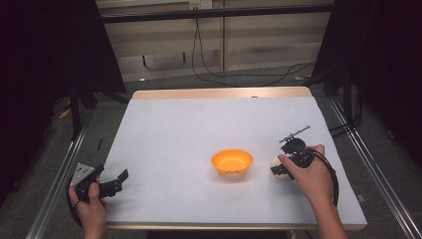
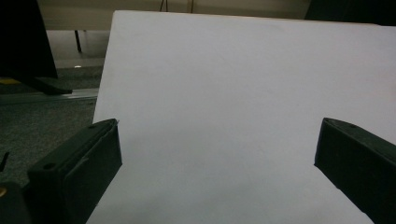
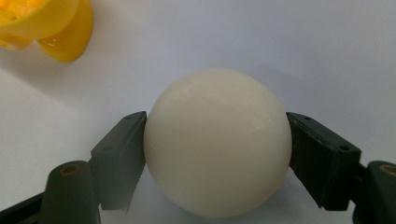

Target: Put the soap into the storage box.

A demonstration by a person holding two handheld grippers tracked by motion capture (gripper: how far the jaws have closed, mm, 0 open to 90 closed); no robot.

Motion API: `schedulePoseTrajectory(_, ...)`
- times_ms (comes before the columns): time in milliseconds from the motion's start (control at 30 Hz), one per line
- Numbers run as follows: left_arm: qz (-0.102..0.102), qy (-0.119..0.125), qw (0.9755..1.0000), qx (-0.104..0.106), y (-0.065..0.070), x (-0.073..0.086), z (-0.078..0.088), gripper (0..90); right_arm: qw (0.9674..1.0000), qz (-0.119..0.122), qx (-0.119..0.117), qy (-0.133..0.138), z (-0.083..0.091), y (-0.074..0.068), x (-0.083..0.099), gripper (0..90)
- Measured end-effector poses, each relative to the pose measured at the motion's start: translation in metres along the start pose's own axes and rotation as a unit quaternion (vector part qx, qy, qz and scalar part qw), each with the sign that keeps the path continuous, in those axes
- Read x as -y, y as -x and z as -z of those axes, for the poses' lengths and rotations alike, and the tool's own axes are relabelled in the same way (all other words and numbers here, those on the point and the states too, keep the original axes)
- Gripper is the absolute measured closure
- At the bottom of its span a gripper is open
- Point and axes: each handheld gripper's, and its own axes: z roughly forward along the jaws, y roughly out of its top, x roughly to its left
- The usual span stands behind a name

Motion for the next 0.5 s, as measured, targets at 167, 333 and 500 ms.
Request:
schedulePoseTrajectory(167,-0.001,-0.001,1.0000,-0.001,0.000,0.000,0.000,0.5,1.0000,0.002,-0.005,0.002,0.006,0.000,-0.001,23.9)
schedulePoseTrajectory(333,0.005,0.000,1.0000,0.001,0.001,0.000,0.000,0.5,0.9999,0.000,-0.004,0.014,0.010,0.000,-0.001,24.0)
schedulePoseTrajectory(500,0.003,0.000,1.0000,0.001,0.001,0.000,0.000,0.5,0.9997,0.009,-0.013,0.016,0.015,-0.002,-0.005,24.0)
